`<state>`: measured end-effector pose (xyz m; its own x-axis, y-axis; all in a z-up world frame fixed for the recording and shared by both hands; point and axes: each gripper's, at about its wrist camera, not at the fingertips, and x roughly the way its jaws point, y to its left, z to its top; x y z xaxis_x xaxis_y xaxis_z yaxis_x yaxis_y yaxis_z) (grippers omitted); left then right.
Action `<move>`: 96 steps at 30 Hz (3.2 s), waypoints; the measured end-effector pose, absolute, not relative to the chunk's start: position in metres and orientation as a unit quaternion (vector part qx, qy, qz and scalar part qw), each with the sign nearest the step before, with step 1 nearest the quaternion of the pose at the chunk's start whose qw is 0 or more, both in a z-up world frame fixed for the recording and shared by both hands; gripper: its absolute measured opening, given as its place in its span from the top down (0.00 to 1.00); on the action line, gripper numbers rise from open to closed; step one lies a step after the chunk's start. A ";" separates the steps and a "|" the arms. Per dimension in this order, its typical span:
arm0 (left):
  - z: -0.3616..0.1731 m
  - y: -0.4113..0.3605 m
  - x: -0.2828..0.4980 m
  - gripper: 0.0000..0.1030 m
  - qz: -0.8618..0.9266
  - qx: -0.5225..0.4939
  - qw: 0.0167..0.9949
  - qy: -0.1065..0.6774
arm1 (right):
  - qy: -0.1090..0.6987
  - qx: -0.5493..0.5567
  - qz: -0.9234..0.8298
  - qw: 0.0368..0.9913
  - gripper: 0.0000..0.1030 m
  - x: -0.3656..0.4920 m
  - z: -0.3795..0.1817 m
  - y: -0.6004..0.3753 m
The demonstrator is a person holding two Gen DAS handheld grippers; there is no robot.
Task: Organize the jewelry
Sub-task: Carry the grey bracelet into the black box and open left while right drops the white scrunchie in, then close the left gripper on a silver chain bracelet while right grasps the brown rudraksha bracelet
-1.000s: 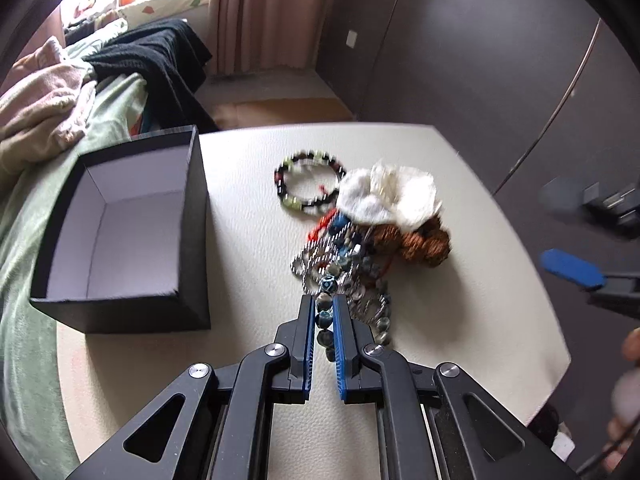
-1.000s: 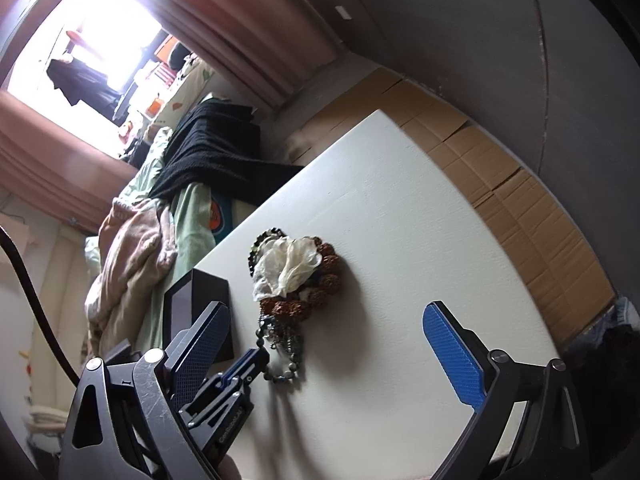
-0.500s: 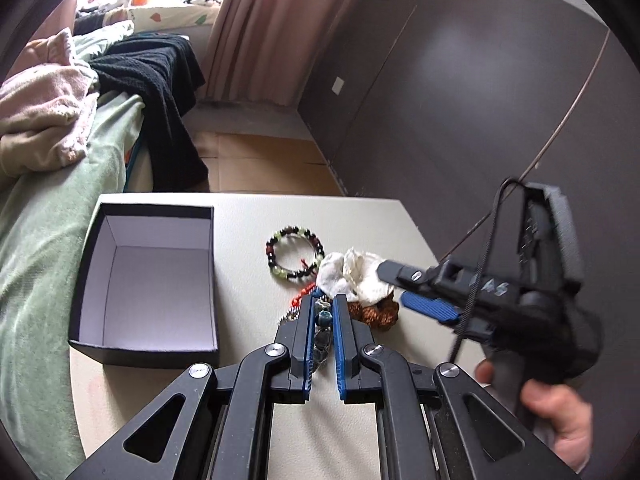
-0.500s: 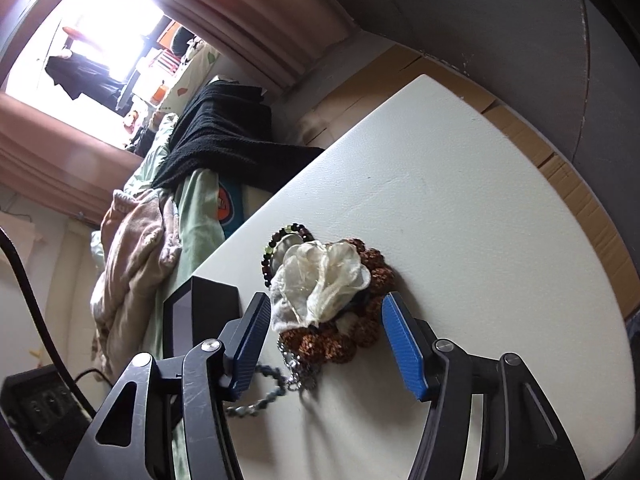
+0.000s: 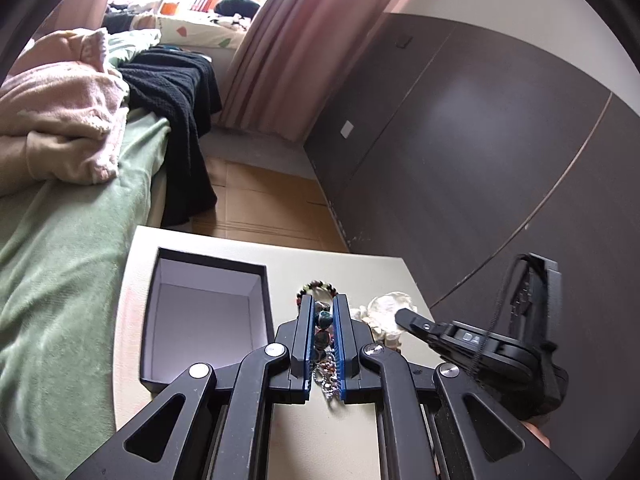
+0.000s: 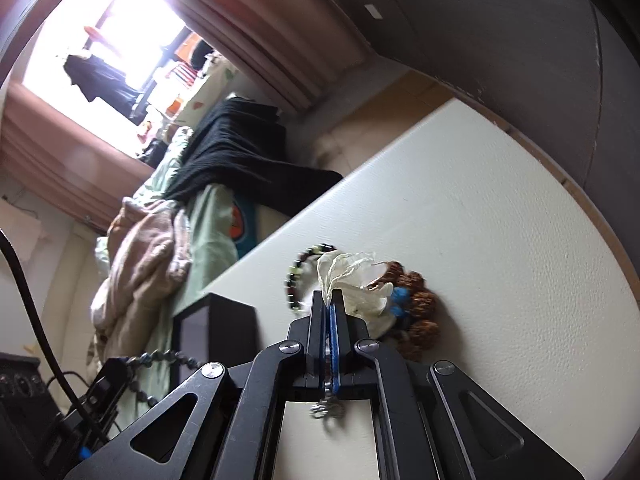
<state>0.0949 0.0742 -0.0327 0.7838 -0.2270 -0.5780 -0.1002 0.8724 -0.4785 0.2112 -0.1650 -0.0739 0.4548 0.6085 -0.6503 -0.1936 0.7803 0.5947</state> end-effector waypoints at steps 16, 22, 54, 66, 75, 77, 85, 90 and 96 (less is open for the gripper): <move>-0.020 0.146 0.078 0.92 0.021 -0.307 0.908 0.284 | 0.437 0.206 0.392 0.783 0.97 0.186 -0.032 -0.073; -0.027 0.156 0.080 0.92 0.034 -0.314 0.904 0.288 | 0.490 0.193 0.423 0.737 0.71 0.184 -0.057 -0.042; -0.045 0.044 0.101 0.25 0.000 -0.248 0.907 0.342 | 0.482 0.291 0.224 0.795 0.44 0.194 -0.056 -0.216; -0.071 -0.002 0.118 0.30 -0.020 -0.168 0.900 0.402 | 0.536 0.327 0.173 0.759 0.44 0.206 -0.090 -0.248; -0.107 -0.033 0.137 0.46 -0.016 -0.105 0.880 0.463 | 0.534 0.365 0.160 0.746 0.44 0.214 -0.092 -0.264; -0.116 -0.035 0.140 0.49 -0.010 -0.101 0.873 0.477 | 0.531 0.372 0.155 0.745 0.44 0.215 -0.092 -0.270; -0.133 -0.040 0.151 0.65 0.004 -0.083 0.871 0.484 | 0.532 0.385 0.152 0.739 0.44 0.221 -0.094 -0.277; -0.129 -0.038 0.149 0.85 0.000 -0.085 0.867 0.490 | 0.537 0.381 0.157 0.736 0.44 0.223 -0.096 -0.272; -0.103 -0.020 0.138 0.97 -0.009 -0.123 0.879 0.461 | 0.549 0.365 0.165 0.734 0.44 0.223 -0.098 -0.264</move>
